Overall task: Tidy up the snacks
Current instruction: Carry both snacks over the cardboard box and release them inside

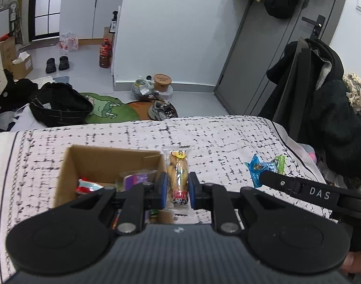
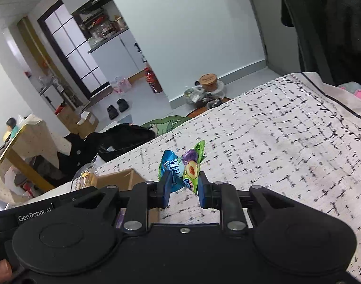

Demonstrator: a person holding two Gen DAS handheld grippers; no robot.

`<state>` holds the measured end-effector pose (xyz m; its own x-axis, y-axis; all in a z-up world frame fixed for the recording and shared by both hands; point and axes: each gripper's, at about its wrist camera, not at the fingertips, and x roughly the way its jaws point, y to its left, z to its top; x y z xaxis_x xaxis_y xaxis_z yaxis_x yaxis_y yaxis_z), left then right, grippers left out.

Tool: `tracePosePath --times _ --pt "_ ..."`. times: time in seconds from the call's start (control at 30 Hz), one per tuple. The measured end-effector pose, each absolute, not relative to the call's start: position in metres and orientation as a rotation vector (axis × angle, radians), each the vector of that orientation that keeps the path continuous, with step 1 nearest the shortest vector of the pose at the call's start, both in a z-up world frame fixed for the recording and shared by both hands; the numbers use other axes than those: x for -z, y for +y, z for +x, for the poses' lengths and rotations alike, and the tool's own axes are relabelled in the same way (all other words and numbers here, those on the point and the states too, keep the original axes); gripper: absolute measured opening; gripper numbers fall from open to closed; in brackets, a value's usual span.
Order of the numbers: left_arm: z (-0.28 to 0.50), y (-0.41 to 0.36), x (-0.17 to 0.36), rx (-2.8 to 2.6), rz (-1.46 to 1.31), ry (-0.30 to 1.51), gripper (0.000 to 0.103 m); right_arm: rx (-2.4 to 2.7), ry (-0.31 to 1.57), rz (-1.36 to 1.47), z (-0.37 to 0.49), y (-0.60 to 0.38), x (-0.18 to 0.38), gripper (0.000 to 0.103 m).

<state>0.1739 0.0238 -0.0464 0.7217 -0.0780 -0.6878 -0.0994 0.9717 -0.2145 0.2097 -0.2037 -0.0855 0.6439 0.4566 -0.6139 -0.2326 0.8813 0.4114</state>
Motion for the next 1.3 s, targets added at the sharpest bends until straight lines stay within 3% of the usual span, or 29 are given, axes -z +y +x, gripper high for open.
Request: tracePosePath --times 0.83,0.97,1.03,1.3 --pt "0.121 0.104 0.064 -0.135 -0.332 0.774 0.017 -0.582 0.844 0.203 0.153 -0.12 0.088 0.024" --pt "0.118 0.107 0.067 -0.138 -0.34 0.779 0.017 -0.623 0.88 0.173 0.149 -0.111 0.089 0.036" --pt "0.118 0.109 0.066 -0.139 -0.341 0.777 0.017 -0.611 0.866 0.172 0.149 -0.112 0.086 0.051" --pt "0.123 0.109 0.066 -0.121 -0.351 0.775 0.017 -0.548 0.869 0.205 0.161 -0.127 0.086 0.052"
